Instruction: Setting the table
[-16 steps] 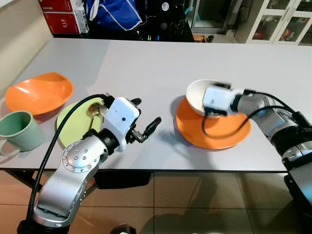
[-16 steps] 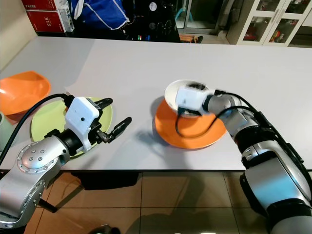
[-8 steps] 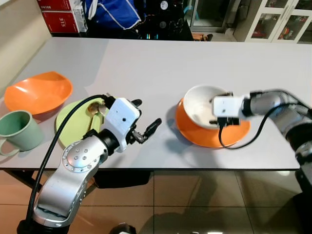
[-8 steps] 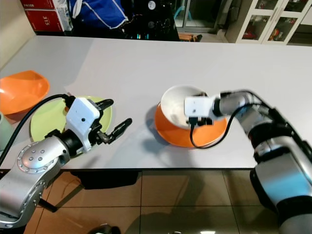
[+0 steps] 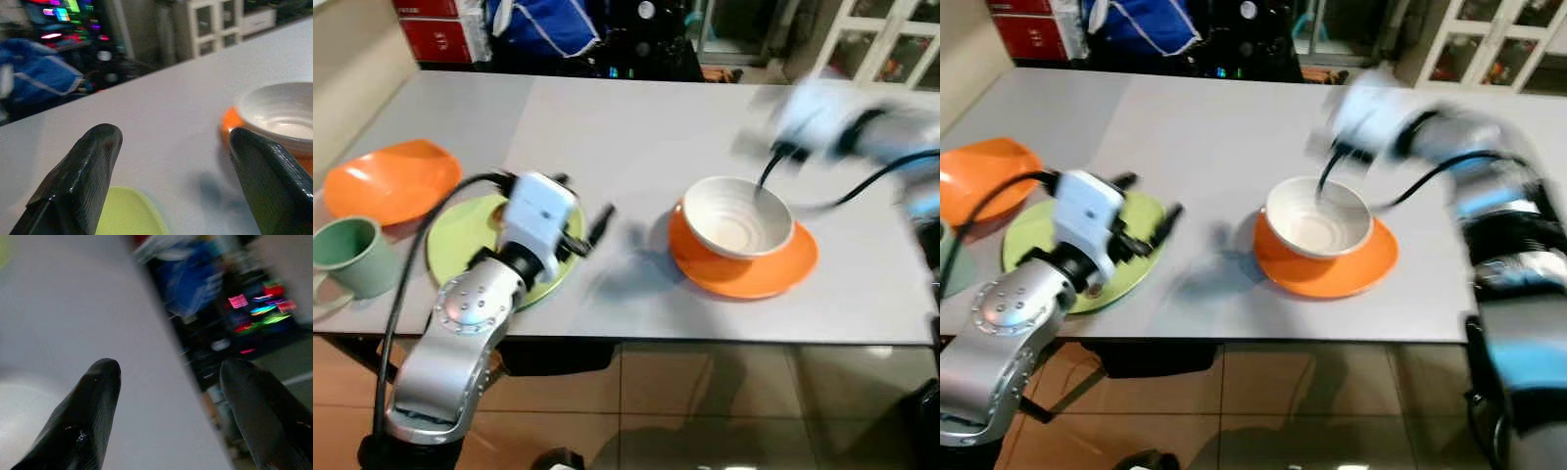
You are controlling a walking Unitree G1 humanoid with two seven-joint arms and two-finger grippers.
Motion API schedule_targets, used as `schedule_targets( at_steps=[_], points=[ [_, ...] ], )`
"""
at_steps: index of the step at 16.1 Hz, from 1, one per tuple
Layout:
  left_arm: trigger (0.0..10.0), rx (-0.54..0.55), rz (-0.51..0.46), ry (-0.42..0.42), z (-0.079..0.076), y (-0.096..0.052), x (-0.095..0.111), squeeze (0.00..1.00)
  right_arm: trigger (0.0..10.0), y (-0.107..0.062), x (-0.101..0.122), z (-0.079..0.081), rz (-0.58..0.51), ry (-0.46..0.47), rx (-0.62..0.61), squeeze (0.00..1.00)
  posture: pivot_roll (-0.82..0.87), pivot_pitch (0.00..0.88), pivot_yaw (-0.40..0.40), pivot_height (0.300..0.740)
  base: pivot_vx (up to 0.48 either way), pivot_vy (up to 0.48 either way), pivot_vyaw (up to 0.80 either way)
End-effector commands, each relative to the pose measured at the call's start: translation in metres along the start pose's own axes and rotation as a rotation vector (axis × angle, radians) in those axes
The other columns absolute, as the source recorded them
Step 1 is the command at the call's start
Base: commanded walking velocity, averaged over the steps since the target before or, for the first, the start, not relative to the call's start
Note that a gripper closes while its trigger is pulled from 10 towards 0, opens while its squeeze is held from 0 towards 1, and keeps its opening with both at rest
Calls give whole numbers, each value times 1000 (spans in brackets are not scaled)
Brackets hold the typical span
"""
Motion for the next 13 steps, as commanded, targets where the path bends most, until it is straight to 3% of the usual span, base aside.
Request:
schedule_targets(
  at_steps=[1, 2, 3, 4, 5, 6, 8, 10, 13],
  points=[
    [10000, 46, 3, 7, 5, -8, 3, 0, 10000, -18, 7, 0, -121, 282, -173, 0, 15, 26, -35, 740, 0, 0, 0],
    [10000, 55, 7, 17, 5, -12, 3, 0, 10000, -26, 8, 9, -165, 427, -252, 0, 10, 17, -16, 740, 0, 0, 0],
    [10000, 55, 21, 36, 3, -17, 3, 0, 10000, -39, 6, 36, -202, 620, -345, 0, 10, 12, -6, 740, 0, 0, 0],
    [10000, 59, 24, 40, 2, -18, 3, 0, 10000, -42, 2, 49, -201, 682, -386, 0, 16, 5, -3, 740, 0, 0, 0],
    [10000, 74, 20, 40, 3, -19, 6, 0, 10000, -47, -7, 72, -199, 818, -474, 0, 21, 0, 3, 740, 0, 0, 0],
    [10000, 88, 5, 43, 5, -18, 11, 0, 10000, -51, -10, 94, -163, 861, -501, 0, 30, 0, 4, 740, 0, 240, 0],
    [10000, 97, -23, 67, 11, -9, 17, 0, 10000, -49, 4, 116, -179, 947, -505, 0, 16, 0, 21, 740, 0, 330, 0],
    [10000, 162, -40, 58, 21, 2, 21, 0, 10000, -50, 14, 116, -175, 992, -544, 0, 5, 0, 32, 740, 0, 352, 0],
    [10000, 186, -9, 66, 22, 3, 11, 0, 10000, -54, 4, 130, -88, 1023, -558, 0, -3, 0, 52, 740, 0, 374, 0]
  ],
)
Point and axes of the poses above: a point about 5 cm out from each wrist's last joint towards the gripper, its own y axis pointing out of the wrist towards the gripper, its own x axis along the axis of the wrist's last joint, z = x × y, the point moved 5 cm from there along y, pointing out of the wrist towards the gripper, and after that the axes turned 9 degrees about y, right-handed, at the moved point
